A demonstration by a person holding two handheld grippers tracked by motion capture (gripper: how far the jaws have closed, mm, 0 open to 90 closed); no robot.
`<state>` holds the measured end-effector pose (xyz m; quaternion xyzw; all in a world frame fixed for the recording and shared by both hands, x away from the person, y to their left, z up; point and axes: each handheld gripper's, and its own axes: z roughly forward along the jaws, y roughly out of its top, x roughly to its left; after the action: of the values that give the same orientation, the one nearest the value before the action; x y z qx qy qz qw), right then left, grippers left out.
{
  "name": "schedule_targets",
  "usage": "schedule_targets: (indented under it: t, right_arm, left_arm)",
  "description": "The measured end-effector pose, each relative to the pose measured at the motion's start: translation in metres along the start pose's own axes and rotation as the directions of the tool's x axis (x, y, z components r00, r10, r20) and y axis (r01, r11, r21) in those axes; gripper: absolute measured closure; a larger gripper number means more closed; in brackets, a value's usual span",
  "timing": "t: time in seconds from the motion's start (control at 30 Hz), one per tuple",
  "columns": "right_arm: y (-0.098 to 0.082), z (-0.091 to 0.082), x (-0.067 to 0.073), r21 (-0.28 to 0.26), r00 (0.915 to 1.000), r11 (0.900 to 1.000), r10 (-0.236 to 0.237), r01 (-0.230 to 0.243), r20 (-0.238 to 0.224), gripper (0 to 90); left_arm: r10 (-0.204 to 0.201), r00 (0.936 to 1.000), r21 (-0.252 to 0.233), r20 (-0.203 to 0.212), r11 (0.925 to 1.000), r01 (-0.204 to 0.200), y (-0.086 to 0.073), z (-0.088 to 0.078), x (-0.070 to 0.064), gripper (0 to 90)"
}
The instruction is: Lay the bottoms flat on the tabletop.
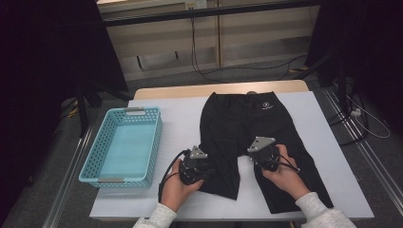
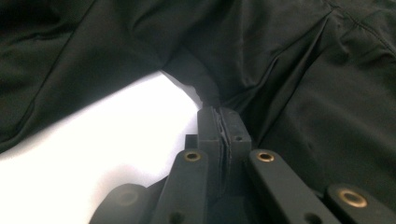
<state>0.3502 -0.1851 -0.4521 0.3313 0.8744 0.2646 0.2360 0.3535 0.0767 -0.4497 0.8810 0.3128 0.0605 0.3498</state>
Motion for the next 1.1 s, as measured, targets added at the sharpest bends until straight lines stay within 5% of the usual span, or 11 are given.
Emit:
schedule_targets:
  t: [0.17, 0.23, 0.37, 0.57, 0.73, 0.83, 1.1]
  right_arm:
    - [-0.001, 0.000, 0.000, -0.006, 0.9999, 1.000, 0.014, -0.014, -0.001, 88.9]
    - [-0.002, 0.000, -0.002, -0.008, 0.9999, 1.000, 0.013, -0.013, -0.006, 89.0]
    - [-0.002, 0.000, -0.002, -0.013, 0.9998, 1.000, 0.020, -0.020, -0.010, 89.0]
    - [-0.003, -0.001, -0.003, -0.011, 0.9997, 1.000, 0.023, -0.023, -0.011, 88.9]
    - [-0.003, -0.001, -0.004, -0.014, 0.9996, 1.000, 0.024, -0.024, -0.015, 89.0]
    - [-0.004, -0.002, -0.004, -0.010, 0.9997, 1.000, 0.023, -0.023, -0.013, 89.0]
    - [-0.007, -0.006, -0.007, -0.009, 0.9999, 1.000, 0.013, -0.013, -0.008, 89.0]
  left_arm:
    - [-0.009, 1.0000, 0.020, 0.004, 0.9998, 0.008, 0.003, 0.001, -0.001, 89.3]
    - [-0.009, 0.9999, 0.035, 0.007, 0.9994, 0.009, 0.005, 0.001, 0.000, 90.0]
    - [-0.081, 0.9948, 0.042, 0.062, 0.9961, 0.078, 0.006, -0.003, 0.006, 90.0]
    - [-0.156, 0.9839, -0.025, 0.087, 0.9870, 0.159, 0.009, -0.025, 0.019, 90.0]
    - [-0.180, 0.9806, -0.048, 0.078, 0.9818, 0.184, 0.008, -0.033, 0.029, 90.0]
    - [-0.182, 0.9824, -0.072, 0.042, 0.9802, 0.185, 0.008, -0.037, 0.034, 90.0]
    - [-0.231, 0.9723, -0.102, -0.034, 0.9686, 0.227, 0.008, -0.046, 0.050, 90.0]
